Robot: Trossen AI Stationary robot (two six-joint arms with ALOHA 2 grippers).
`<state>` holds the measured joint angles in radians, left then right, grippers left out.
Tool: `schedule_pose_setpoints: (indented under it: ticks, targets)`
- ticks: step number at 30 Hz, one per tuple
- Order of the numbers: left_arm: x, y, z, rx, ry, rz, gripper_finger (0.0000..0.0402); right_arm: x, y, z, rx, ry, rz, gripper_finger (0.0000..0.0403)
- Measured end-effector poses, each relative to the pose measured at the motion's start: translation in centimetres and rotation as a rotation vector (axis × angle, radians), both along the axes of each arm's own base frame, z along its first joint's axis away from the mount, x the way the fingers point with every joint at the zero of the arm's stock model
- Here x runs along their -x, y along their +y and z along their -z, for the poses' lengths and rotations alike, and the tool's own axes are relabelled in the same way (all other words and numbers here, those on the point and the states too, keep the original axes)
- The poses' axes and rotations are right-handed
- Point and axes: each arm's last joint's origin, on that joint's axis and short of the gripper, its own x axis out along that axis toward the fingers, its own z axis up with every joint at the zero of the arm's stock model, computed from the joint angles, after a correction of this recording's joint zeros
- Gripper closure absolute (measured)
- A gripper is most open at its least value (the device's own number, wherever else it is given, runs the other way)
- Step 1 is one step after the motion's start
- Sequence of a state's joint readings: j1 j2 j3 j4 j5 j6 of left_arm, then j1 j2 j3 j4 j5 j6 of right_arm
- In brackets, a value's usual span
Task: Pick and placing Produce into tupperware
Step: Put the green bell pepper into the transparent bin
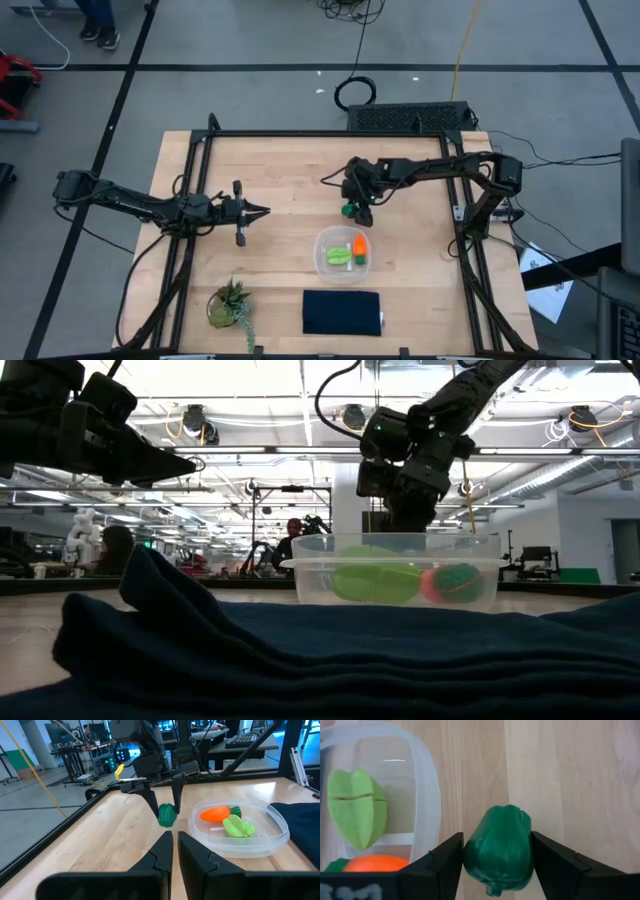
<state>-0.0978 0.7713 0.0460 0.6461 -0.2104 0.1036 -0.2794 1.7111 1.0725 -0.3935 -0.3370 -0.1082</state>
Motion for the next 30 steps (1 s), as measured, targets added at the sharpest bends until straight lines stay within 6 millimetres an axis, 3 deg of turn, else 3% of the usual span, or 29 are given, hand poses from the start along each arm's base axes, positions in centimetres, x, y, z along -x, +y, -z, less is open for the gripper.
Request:
schedule_pose_setpoints:
  ticks: [8,23,30]
  targets:
    - [0.0,0.0,0.0,0.000,0.000,0.000,0.0371,-0.4,-0.1,-1.8,0.020,-0.042,-0.014,0.0197]
    - [0.0,0.0,0.0,0.000,-0.001,0.000,0.0371,2.0,0.3,-7.0,0.102,-0.154,0.014,0.0197]
    - [0.0,0.0,0.0,0.003,-0.001,-0.001,0.0371,2.5,0.5,-7.5,0.094,-0.148,0.021,0.0197]
